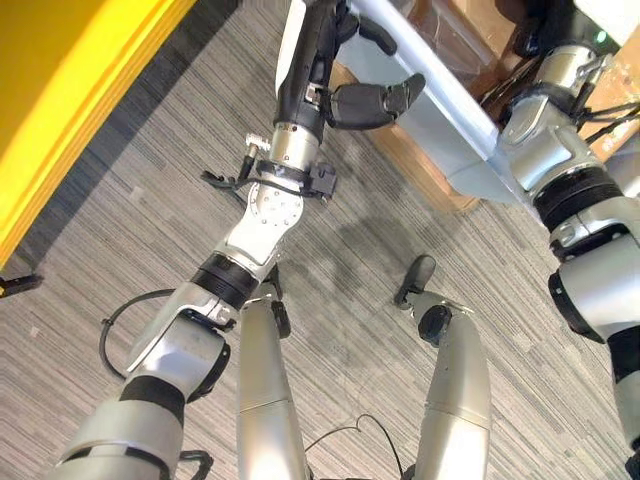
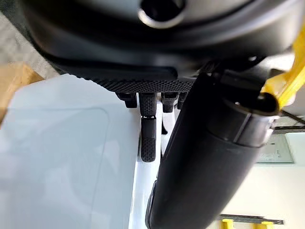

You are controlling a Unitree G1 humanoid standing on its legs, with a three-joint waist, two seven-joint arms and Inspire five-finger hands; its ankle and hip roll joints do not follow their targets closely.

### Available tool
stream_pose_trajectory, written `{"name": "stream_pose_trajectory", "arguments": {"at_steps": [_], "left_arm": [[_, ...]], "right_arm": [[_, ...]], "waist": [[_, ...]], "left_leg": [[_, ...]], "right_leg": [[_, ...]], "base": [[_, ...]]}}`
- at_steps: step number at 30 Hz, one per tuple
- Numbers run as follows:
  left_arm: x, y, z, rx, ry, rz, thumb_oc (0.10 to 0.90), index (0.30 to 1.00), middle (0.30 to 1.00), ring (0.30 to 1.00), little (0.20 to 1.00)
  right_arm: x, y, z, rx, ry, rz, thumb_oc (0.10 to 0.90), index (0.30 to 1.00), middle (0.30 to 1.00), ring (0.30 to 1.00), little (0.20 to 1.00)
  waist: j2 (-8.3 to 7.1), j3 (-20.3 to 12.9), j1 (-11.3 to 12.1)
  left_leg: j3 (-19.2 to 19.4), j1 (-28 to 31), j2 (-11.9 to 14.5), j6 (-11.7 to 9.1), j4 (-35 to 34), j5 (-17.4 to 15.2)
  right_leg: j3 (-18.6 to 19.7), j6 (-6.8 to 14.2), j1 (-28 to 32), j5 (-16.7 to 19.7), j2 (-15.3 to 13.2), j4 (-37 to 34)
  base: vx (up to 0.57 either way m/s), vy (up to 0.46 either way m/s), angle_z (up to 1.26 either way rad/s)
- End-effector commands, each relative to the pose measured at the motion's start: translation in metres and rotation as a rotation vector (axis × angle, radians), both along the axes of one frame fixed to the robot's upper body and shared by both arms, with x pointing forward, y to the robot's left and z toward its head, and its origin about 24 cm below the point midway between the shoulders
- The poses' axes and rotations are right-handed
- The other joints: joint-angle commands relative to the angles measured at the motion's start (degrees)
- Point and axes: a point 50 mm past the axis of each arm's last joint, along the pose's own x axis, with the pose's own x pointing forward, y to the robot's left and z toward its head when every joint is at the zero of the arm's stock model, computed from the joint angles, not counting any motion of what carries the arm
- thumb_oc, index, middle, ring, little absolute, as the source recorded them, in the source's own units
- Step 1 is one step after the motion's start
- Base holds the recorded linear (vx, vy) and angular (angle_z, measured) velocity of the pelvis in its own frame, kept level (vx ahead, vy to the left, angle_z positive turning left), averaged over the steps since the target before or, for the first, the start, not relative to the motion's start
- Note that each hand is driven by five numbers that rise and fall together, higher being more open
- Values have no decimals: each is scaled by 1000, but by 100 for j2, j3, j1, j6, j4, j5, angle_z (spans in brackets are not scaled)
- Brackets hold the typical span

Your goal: Move parts from the plastic box to the shelf.

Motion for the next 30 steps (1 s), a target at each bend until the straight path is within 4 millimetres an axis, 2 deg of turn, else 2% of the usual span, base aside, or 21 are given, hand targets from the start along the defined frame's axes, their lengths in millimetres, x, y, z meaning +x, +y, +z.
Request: {"name": "stream_pose_trajectory", "arguments": {"at_steps": [1, 4, 6, 8, 10, 11, 13, 15, 19, 20, 24, 30], "left_arm": [[-9, -6, 8, 32, -74, -73, 900, 1000, 1000, 1000, 1000], [-14, -5, 5, 34, -85, -83, 900, 1000, 1000, 1000, 1000], [-15, -3, 5, 31, -92, -83, 900, 1000, 1000, 1000, 1000], [-20, 0, 7, 29, -105, -91, 900, 1000, 1000, 1000, 1000], [-23, 1, 10, 34, -113, -95, 900, 1000, 1000, 1000, 1000], [-23, 1, 10, 33, -112, -95, 900, 1000, 1000, 1000, 1000], [-25, 0, 16, 25, -127, -92, 900, 1000, 1000, 1000, 1000], [-26, -2, 20, 35, -132, -90, 900, 1000, 1000, 1000, 1000], [-27, -8, 19, 36, -129, -84, 900, 1000, 1000, 1000, 1000], [-28, -10, 18, 33, -130, -83, 900, 1000, 1000, 1000, 1000], [-30, -14, 14, 36, -120, -80, 900, 1000, 1000, 1000, 1000], [-34, -20, 10, 1, -119, -64, 900, 1000, 1000, 1000, 1000]], "right_arm": [[-6, 22, 8, -66, -121, 120, 400, 300, 300, 300, 300], [-11, 23, 12, -64, -190, 148, 400, 300, 300, 300, 300], [-13, 23, 13, -61, -208, 154, 400, 300, 300, 300, 300], [-18, 19, 15, -61, -250, 166, 400, 300, 300, 300, 300], [-22, 17, 17, -58, -273, 180, 400, 300, 300, 300, 300], [-22, 17, 17, -60, -275, 180, 400, 300, 300, 300, 300], [-27, 16, 22, -69, -304, 194, 400, 300, 300, 300, 300], [-29, 14, 24, -55, -312, 208, 400, 300, 300, 300, 300], [-29, 15, 21, -60, -303, 228, 400, 300, 300, 300, 300], [-30, 16, 17, -82, -292, 241, 400, 300, 300, 300, 300], [-32, 18, 10, -57, -288, 288, 400, 300, 300, 300, 300], [-37, 28, -3, -29, -264, 387, 400, 300, 300, 300, 300]], "waist": [[198, 239, -185], [174, 239, -268], [160, 239, -292], [94, 239, -363], [39, 239, -407], [32, 239, -407], [-78, 238, -448], [-147, 219, -457], [-217, 11, -492], [-253, -135, -530], [-282, -376, -617], [-196, -739, -822]], "left_leg": [[129, 801, 401, -125, -555, -38], [362, 1535, 472, -190, -966, 55], [429, 1777, 483, -204, -1073, 65], [610, 2469, 511, -218, -1288, 44], [708, 2896, 546, -223, -1357, 5], [718, 2930, 549, -224, -1363, 2], [861, 3450, 634, -229, -1459, -42], [923, 3711, 667, -236, -1552, -36], [1051, 4065, 726, -266, -1780, 44], [1146, 4286, 765, -285, -1956, 116], [1318, 4690, 836, -329, -2241, 240], [1607, 5393, 862, -381, -2794, 441]], "right_leg": [[397, 543, 1038, -281, 114, -452], [434, 625, 1626, -167, 120, -893], [455, 652, 1820, -136, 122, -1025], [525, 730, 2390, -72, 120, -1319], [575, 760, 2735, -79, 118, -1411], [581, 762, 2760, -80, 118, -1416], [616, 796, 3164, -117, 124, -1474], [604, 817, 3376, -134, 128, -1511], [585, 810, 3653, -152, 170, -1633], [569, 800, 3836, -150, 202, -1740], [564, 793, 4140, -139, 238, -1925], [606, 793, 4646, -101, 298, -2307]], "base": [[-94, 47, -15], [-51, 65, -9], [-34, 56, -9], [-42, 66, -9], [-1, 49, -8], [14, 42, -8], [4, 23, -6], [-6, -2, -7], [24, 25, -9], [42, 27, -13], [59, 43, -12], [42, 116, -11]]}}
